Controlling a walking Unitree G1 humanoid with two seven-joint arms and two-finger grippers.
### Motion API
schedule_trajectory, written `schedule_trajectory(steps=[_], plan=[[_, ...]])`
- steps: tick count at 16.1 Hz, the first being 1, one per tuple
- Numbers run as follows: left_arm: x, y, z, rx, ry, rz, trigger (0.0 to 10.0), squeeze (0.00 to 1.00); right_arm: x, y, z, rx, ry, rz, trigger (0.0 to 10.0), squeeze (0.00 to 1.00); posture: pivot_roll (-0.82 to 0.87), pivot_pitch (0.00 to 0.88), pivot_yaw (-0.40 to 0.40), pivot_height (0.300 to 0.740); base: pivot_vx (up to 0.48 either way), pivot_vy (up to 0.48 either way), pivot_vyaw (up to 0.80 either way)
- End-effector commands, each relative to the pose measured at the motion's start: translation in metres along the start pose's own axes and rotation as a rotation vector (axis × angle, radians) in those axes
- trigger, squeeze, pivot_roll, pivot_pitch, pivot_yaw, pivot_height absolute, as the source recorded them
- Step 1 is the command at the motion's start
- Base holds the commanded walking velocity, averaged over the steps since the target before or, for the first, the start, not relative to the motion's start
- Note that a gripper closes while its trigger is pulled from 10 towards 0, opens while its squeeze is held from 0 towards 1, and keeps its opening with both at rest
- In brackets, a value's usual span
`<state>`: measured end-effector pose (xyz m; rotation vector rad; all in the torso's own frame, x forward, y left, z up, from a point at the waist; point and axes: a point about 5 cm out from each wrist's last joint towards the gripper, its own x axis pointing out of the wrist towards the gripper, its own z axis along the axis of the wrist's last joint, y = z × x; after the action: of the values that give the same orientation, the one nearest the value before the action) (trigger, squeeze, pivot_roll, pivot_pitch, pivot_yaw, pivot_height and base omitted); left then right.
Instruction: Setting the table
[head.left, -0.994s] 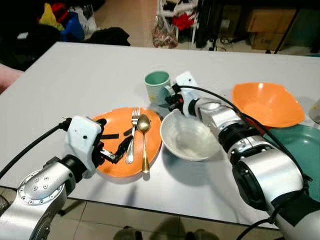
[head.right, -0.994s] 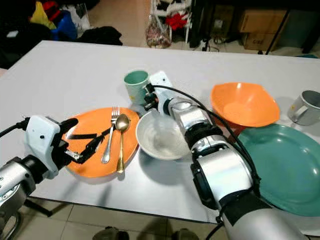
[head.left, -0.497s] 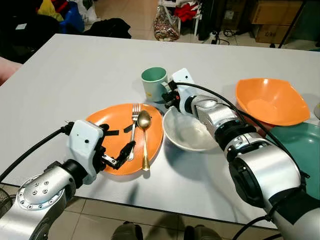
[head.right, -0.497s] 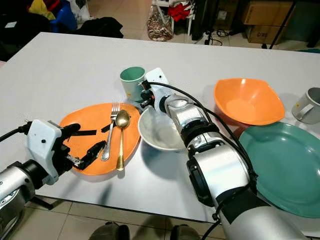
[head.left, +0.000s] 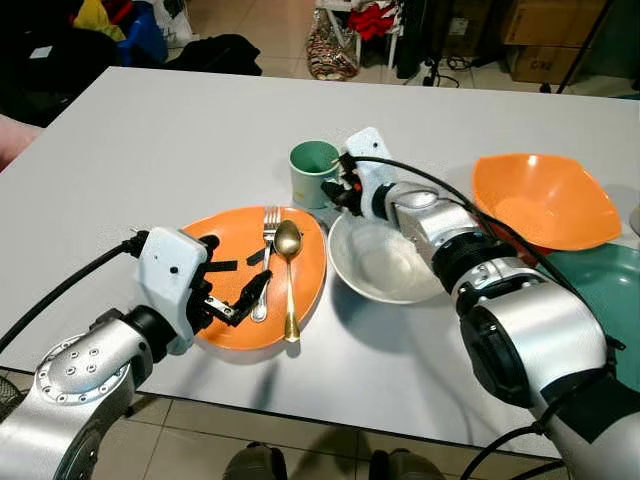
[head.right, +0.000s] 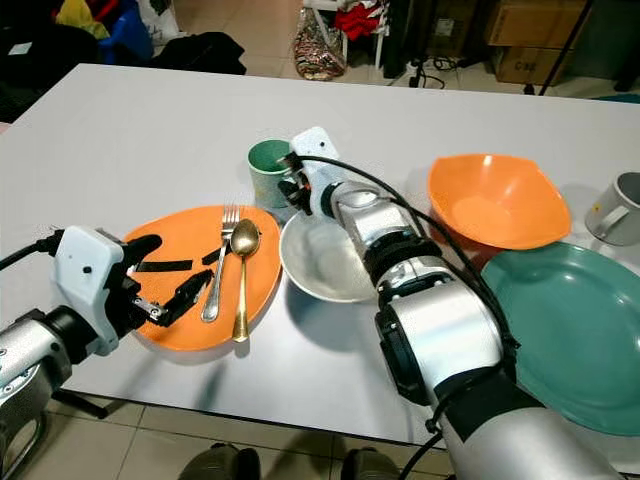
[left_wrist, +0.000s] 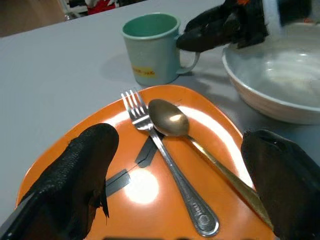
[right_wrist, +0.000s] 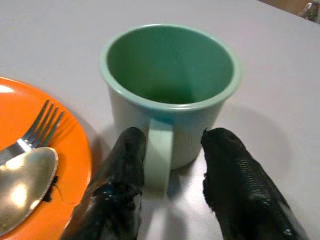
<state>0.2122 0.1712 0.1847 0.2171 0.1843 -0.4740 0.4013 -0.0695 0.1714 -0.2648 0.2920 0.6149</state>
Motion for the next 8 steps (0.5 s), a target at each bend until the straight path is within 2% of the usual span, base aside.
schedule_trajectory(steps=[1,2,4,7,8], plan=[[0.002,0.002,0.002,0.022,-0.008,-0.005,10.0,0.0,-0.001,-0.004,0.02,-0.024,-0.046,0.007,10.0,0.6,0.0,0.059,0.06,0.74,0.0,0.0,0.0],[0.004,0.004,0.003,0.024,-0.015,-0.004,10.0,0.0,-0.003,-0.007,0.024,-0.025,-0.055,0.011,10.0,0.0,-0.01,0.042,0.063,0.74,0.0,0.0,0.0],[0.006,0.005,0.004,0.023,-0.021,-0.004,10.0,0.0,-0.005,-0.009,0.028,-0.027,-0.062,0.019,10.0,0.0,-0.02,0.029,0.066,0.74,0.0,0.0,0.0],[0.012,0.005,0.004,0.017,-0.043,0.001,10.0,0.0,-0.016,-0.026,0.039,0.007,-0.113,0.063,10.0,0.0,-0.03,0.0,0.06,0.74,0.0,0.0,0.0],[0.012,0.003,0.003,-0.008,-0.061,0.031,10.0,0.0,-0.024,-0.036,0.044,0.057,-0.19,0.054,10.0,0.0,-0.04,0.0,0.061,0.74,0.0,0.0,0.0]])
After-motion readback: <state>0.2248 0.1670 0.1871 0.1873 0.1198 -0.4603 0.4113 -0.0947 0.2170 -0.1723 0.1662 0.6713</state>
